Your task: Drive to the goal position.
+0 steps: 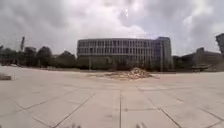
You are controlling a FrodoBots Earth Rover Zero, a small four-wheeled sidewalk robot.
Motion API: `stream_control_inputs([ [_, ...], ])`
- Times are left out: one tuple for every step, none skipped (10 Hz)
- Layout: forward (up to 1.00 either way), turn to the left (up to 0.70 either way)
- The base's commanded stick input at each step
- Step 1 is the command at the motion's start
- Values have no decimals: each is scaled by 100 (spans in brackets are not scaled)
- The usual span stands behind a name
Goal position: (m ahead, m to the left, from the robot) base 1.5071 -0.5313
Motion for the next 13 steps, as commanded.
stream_control_inputs([
  [70, 13],
  [70, 12],
  [70, 10],
  [70, 9],
  [70, 7],
  [70, 6],
  [70, 4],
  [70, 2],
  [70, 1],
  [70, 0],
  [70, 0],
  [70, 0],
  [70, 0],
])
